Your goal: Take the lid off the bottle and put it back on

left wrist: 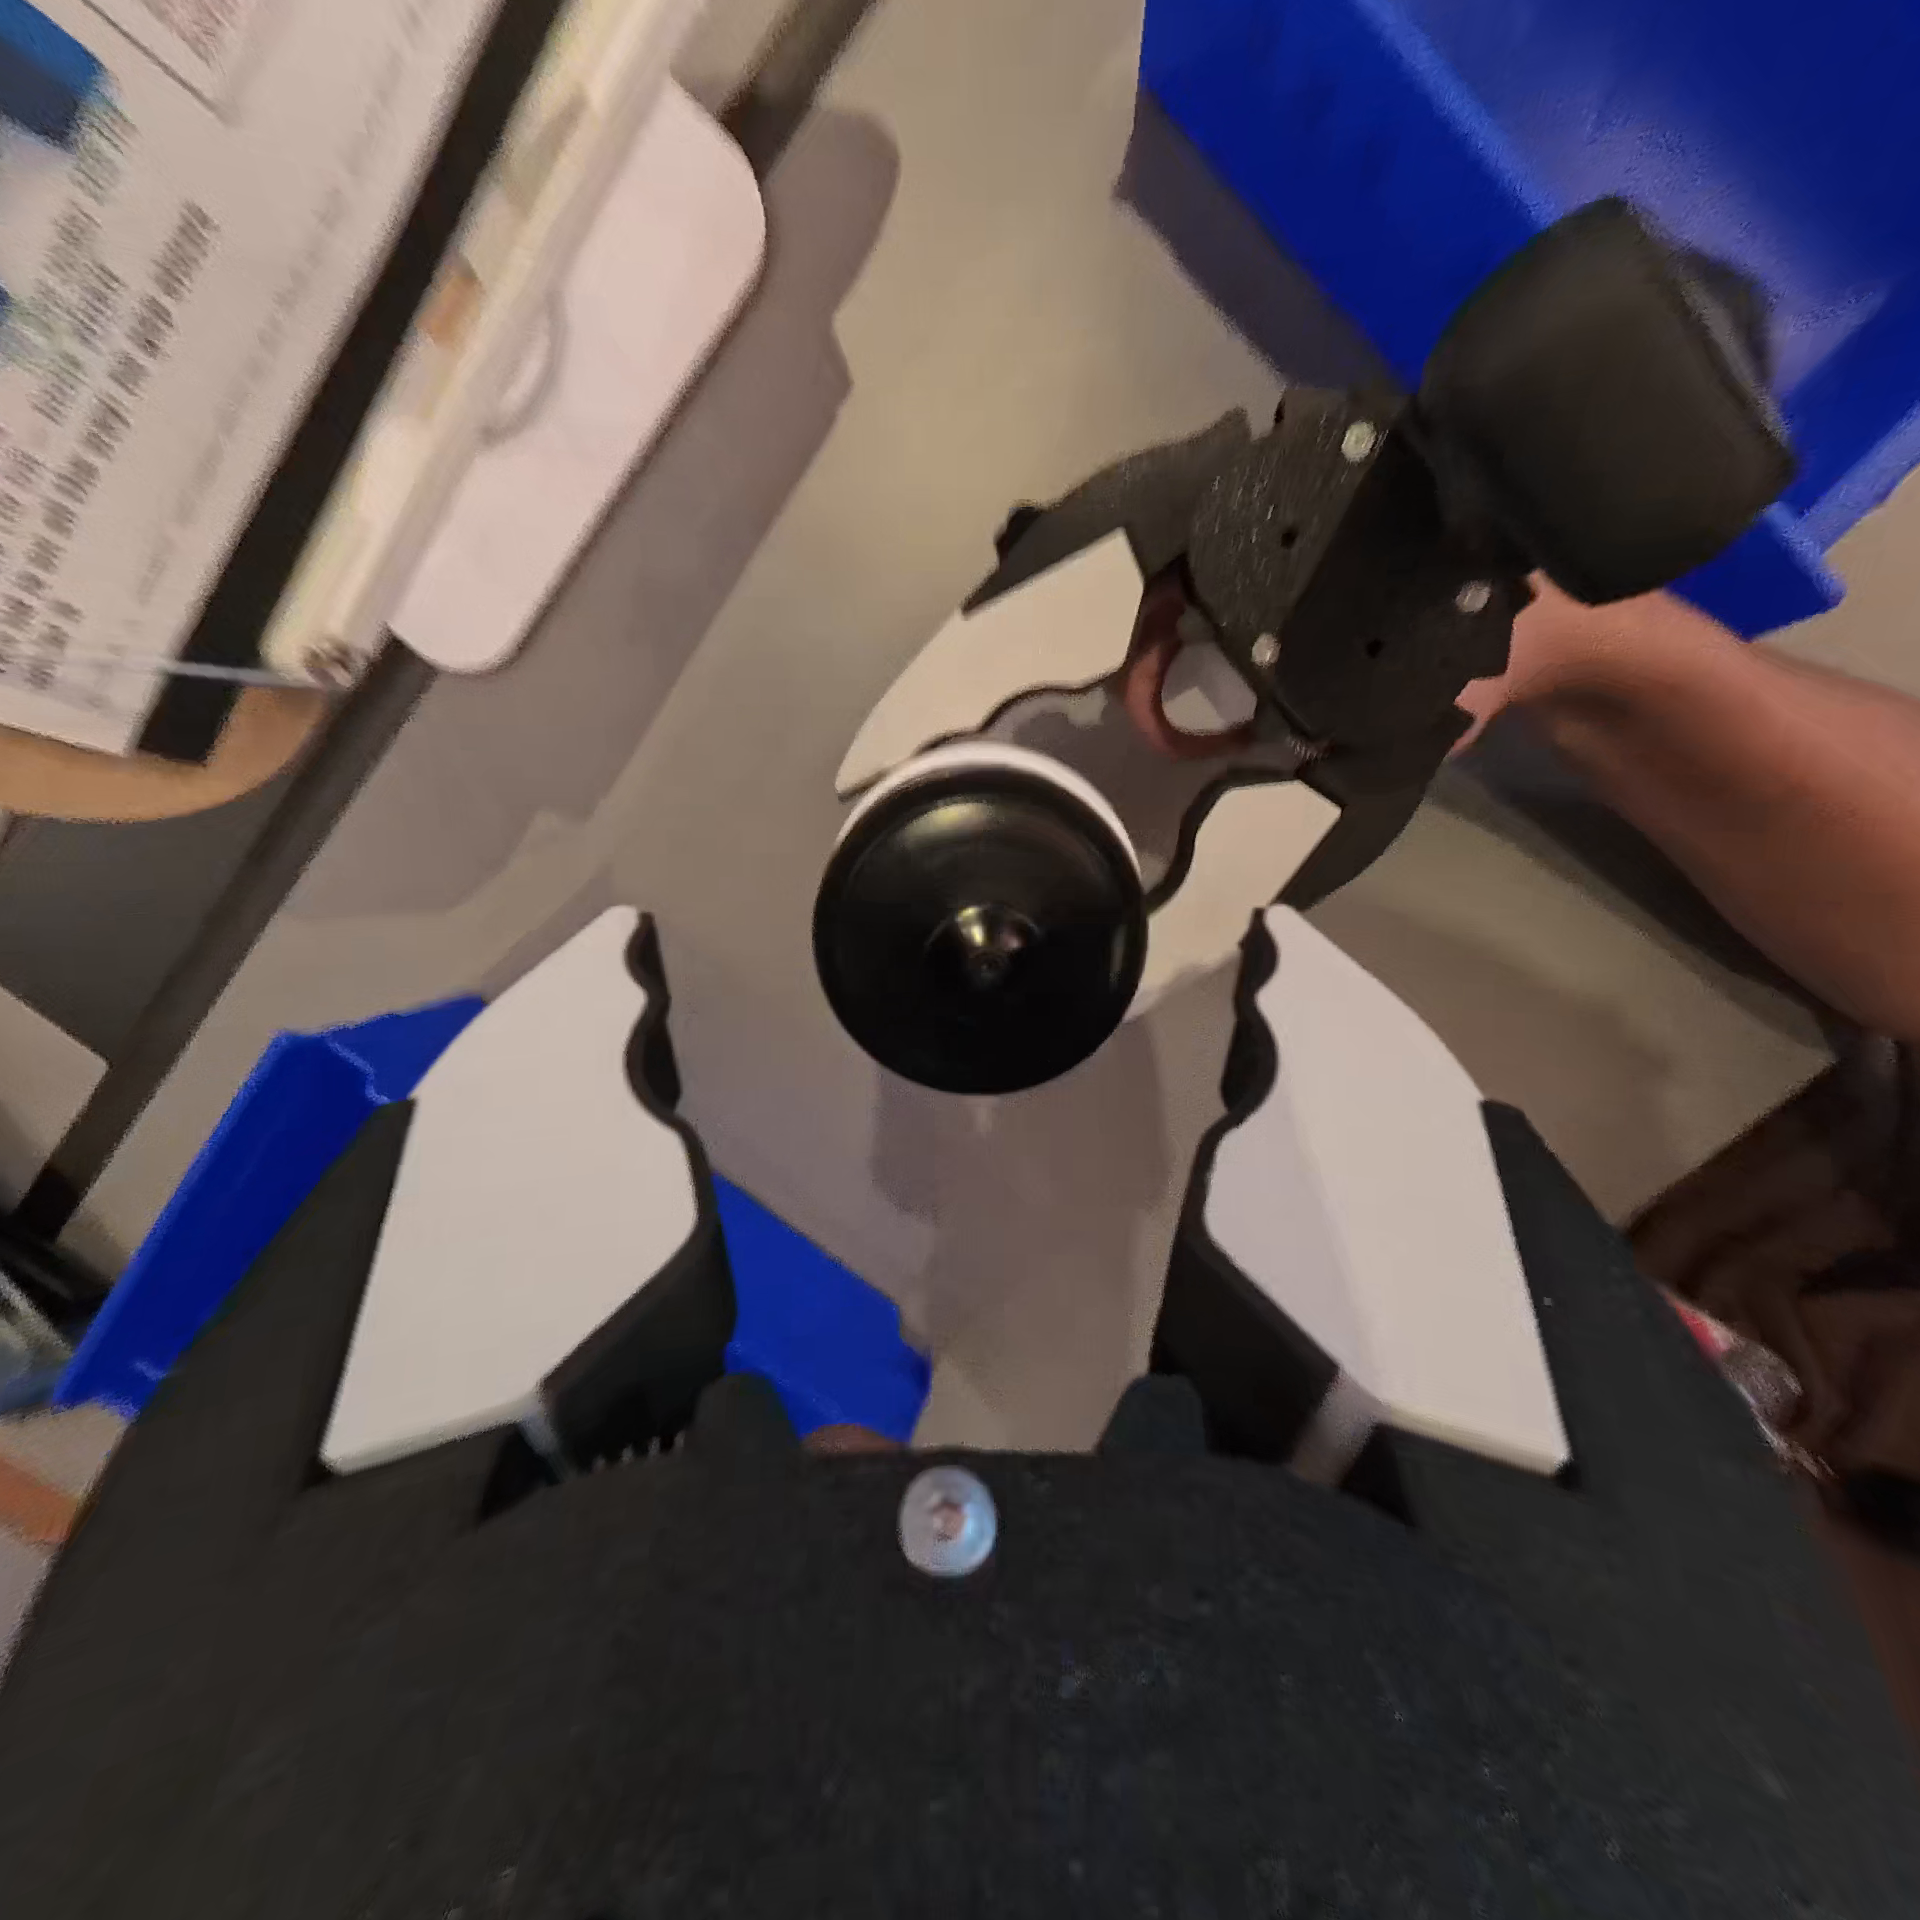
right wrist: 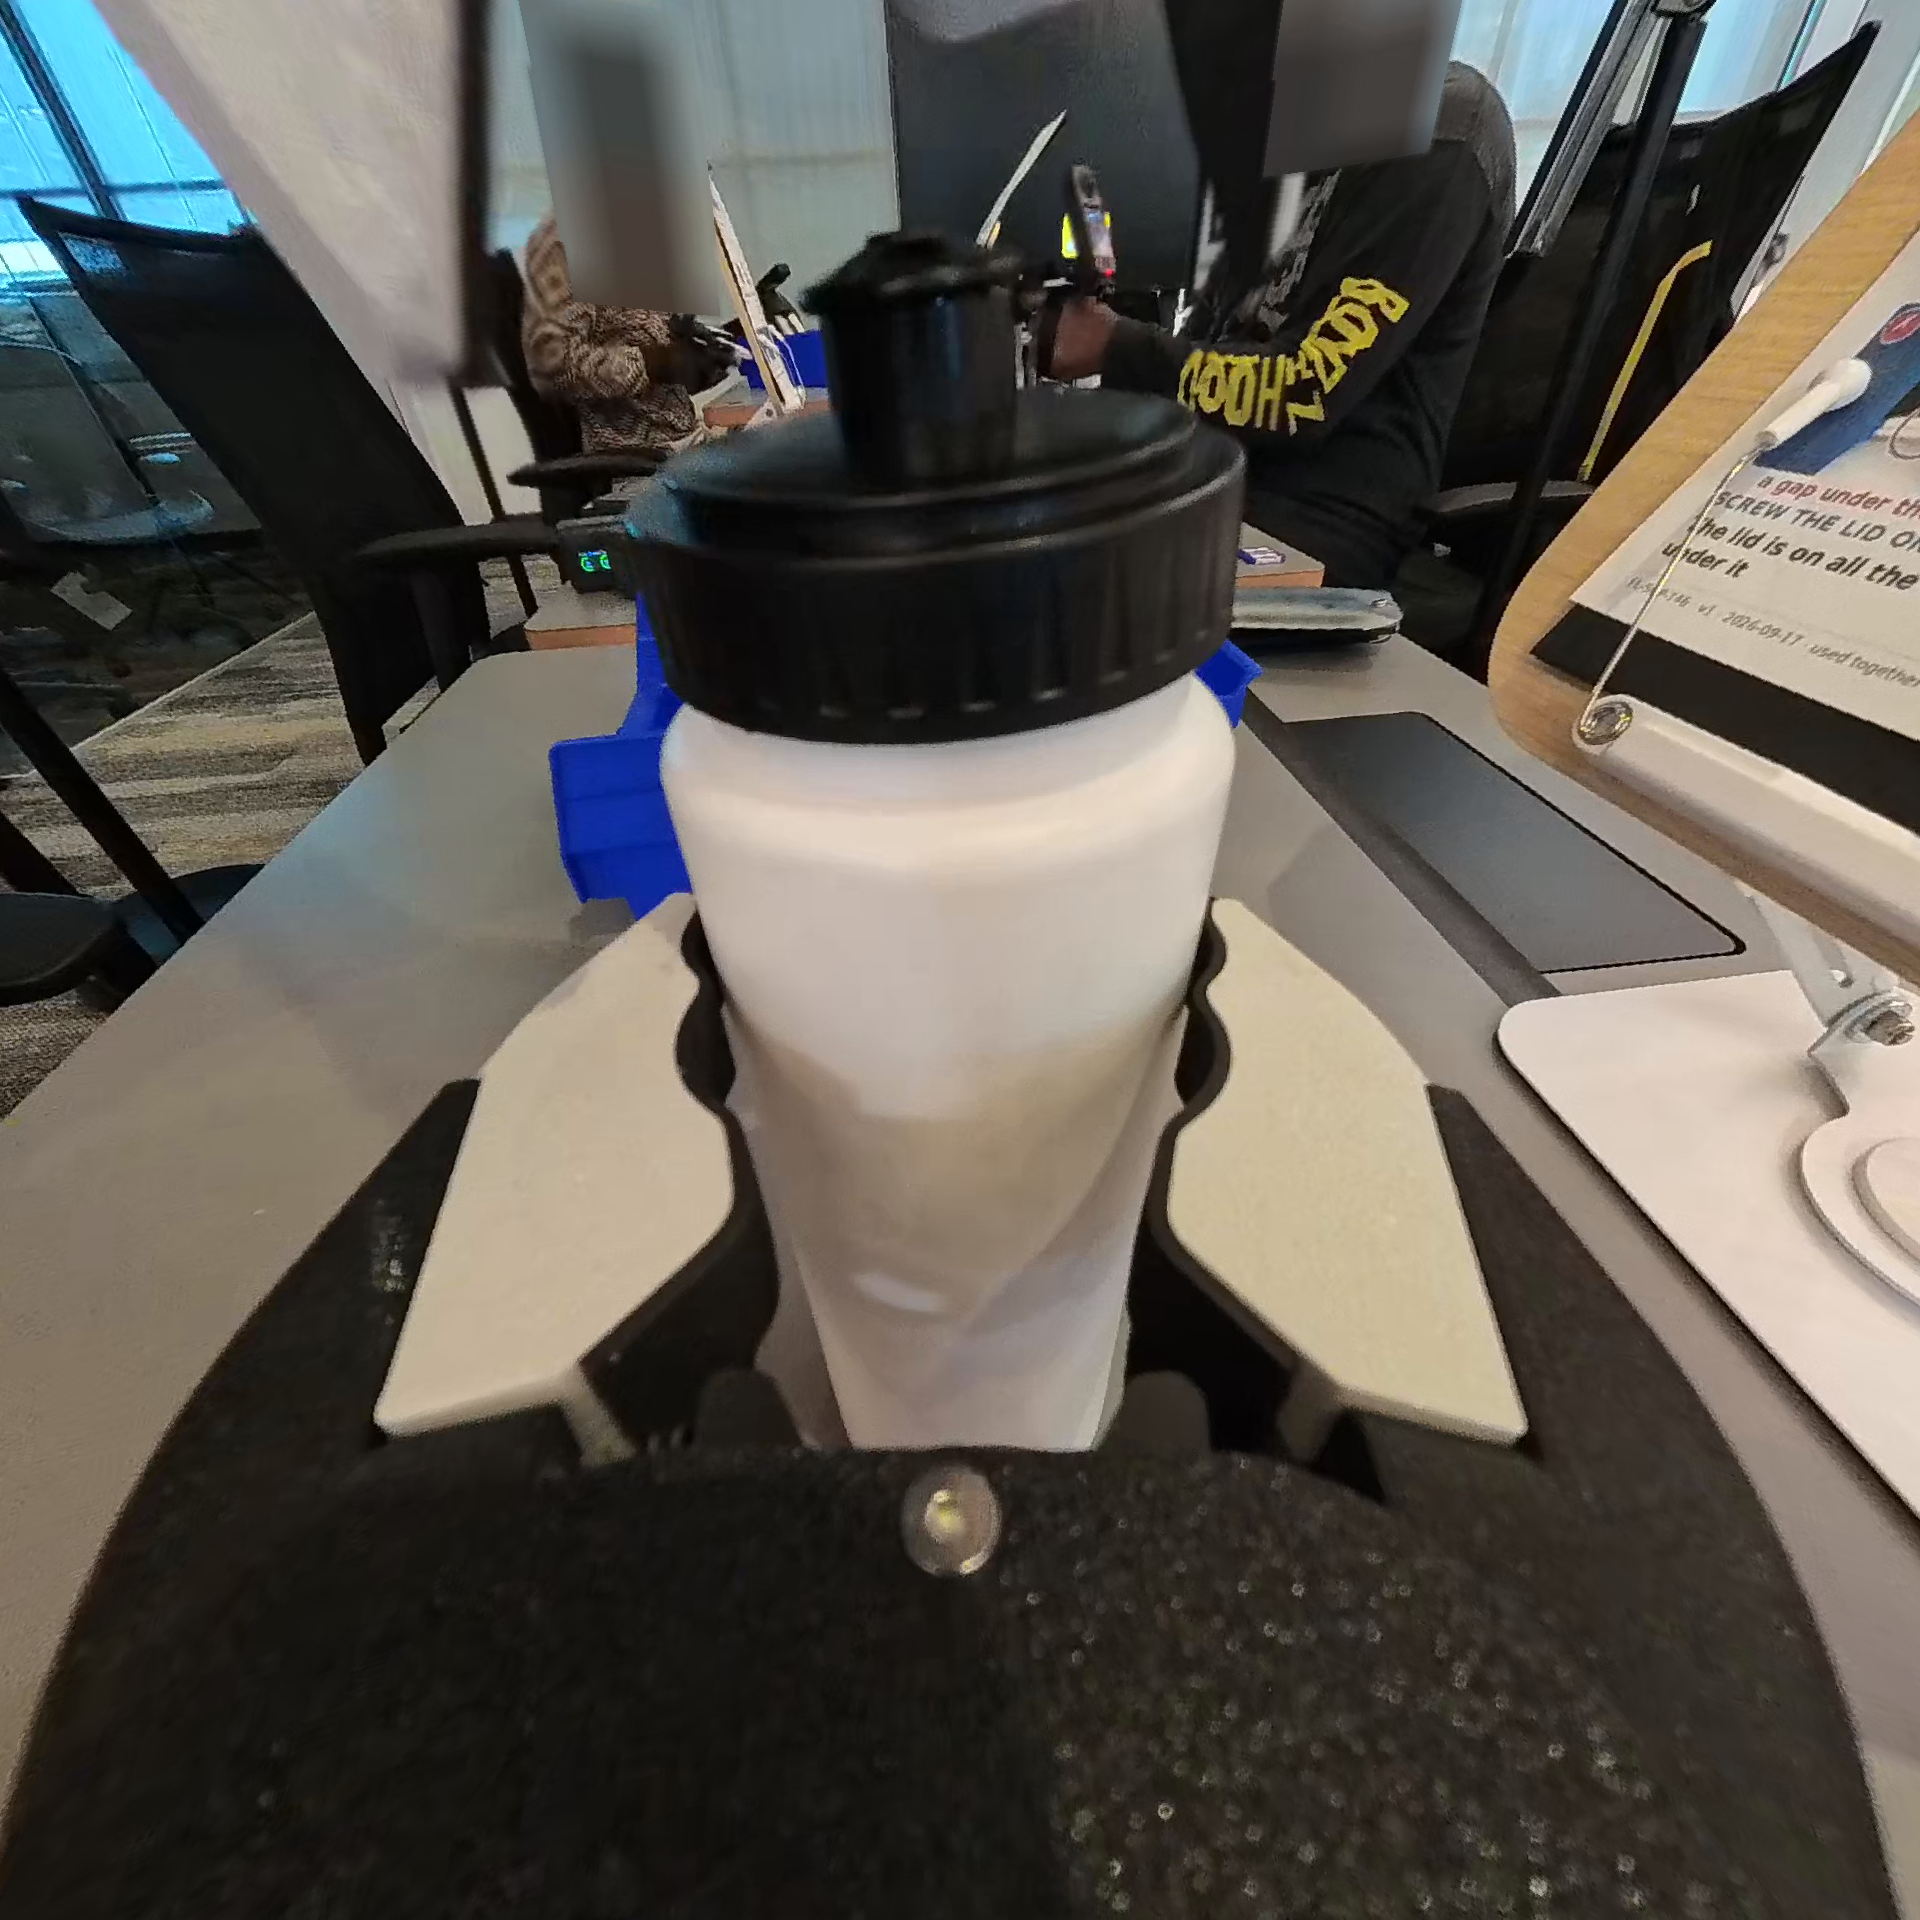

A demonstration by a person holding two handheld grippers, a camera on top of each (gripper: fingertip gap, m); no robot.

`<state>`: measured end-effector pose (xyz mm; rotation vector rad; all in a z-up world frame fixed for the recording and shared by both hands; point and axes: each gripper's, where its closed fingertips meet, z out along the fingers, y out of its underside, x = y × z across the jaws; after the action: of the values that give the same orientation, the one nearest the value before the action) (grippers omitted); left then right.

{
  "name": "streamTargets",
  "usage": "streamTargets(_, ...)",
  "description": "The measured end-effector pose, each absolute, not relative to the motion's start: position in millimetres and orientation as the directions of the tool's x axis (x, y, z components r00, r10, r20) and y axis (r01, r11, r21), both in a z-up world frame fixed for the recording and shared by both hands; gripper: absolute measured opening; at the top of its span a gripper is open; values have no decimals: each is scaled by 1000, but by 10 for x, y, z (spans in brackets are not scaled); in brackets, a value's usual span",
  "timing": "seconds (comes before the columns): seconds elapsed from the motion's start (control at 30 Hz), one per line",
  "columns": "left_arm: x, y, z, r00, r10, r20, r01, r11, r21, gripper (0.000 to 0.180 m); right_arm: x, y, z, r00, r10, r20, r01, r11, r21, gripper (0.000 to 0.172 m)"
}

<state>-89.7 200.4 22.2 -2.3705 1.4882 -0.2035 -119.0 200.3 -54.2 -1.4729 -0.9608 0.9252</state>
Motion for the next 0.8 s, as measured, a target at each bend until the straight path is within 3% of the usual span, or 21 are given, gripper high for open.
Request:
streamTargets(0.13,-913,2032,308,467,-863,-192,-727,-252,-639,107,-1189,2002,-542,367,929,-43,77,-76,-994,85)
streamTargets(0.23,-1013,1980,224,560,-788,-257,-625,-198,-755,100,-1192,2005,-542,367,929,-44,74,-76,-994,85)
streamTargets(0.4,-983,1903,140,652,-716,-250,-542,-209,-814,98,-1201,2012,-540,369,928,-47,65,-76,-995,85)
streamTargets(0.63,-890,1986,-9,680,-704,-205,-527,-273,-805,95,-1195,2008,-544,370,928,-45,74,-78,-994,85)
streamTargets(0.8,-888,2025,37,652,-726,-220,-568,-274,-776,77,-1204,2009,-543,371,928,-47,71,-79,-994,85)
